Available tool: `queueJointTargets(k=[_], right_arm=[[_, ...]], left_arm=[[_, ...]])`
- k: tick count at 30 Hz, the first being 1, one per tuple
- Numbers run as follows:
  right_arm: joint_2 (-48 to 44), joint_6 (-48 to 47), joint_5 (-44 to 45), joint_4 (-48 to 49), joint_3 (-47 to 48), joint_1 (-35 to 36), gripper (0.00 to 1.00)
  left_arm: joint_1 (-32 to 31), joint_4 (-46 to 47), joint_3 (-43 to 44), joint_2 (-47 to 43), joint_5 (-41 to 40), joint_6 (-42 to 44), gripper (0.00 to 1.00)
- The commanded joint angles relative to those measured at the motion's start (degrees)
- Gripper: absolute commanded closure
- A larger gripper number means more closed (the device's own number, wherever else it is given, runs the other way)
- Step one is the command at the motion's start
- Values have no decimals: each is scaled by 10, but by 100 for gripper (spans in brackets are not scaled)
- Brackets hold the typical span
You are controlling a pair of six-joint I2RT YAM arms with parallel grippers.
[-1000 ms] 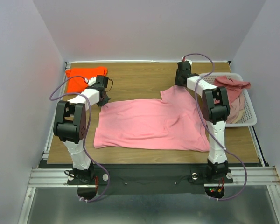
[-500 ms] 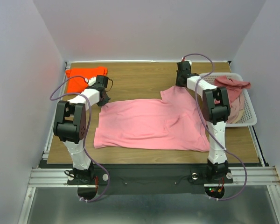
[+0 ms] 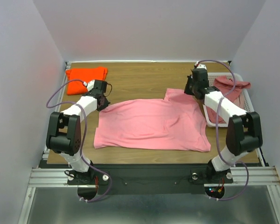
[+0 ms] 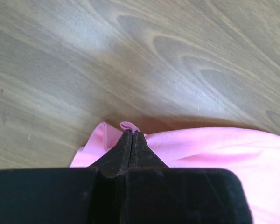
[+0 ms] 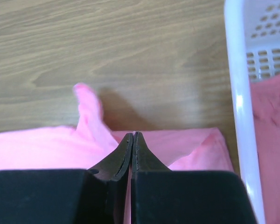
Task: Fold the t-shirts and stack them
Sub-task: Fold the tshirt
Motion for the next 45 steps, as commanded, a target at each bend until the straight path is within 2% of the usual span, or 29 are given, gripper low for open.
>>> queueJointTargets(k=[1,8,19,23,33,34,35,36,37,38,39,42,43,44,45], right_arm=[[-94,30,-18,34,-63,6,100],[-217,58,-10,7,-160,6,100],[-400,101,65,-124,-243,6,100],[-442,125,94,-184,-265,6,100],[-505,254,87,-287,-319,6,100],[-514,283,85,-299,-321,6,94],[-520,295,83,-309,-325,6,81],[-525,305,69,-329,-321,6,65],[-538,321,59,-342,-317,6,46],[-547,330,59,-367,-310,6,39],[-556,338,62,-374,-309,6,35],[-584,327,65,-377,-301,6,24],[-585,321,57,-372,-290,6,17],[-579,289,21,-346,-285,6,1],[-572,273,-1,-330,-282,6,0]], left_arm=[[-3,10,-31,-58,-2,1,100],[-4,8,-91,-138,-14,-3,100],[-3,-23,-162,-214,-41,-61,100],[-3,-62,-165,-220,-82,-98,100],[-3,-60,-178,-198,-71,-115,100],[-3,-60,-184,-201,-68,-118,90],[-3,-62,-185,-202,-66,-118,76],[-3,-67,-185,-204,-62,-118,59],[-3,-73,-184,-211,-62,-124,34],[-3,-88,-180,-221,-67,-130,27],[-3,-94,-180,-221,-69,-134,3],[-3,-116,-167,-248,-79,-147,2],[-3,-121,-156,-259,-83,-151,2],[-3,-129,-147,-262,-85,-151,1],[-3,-131,-139,-263,-85,-148,2]])
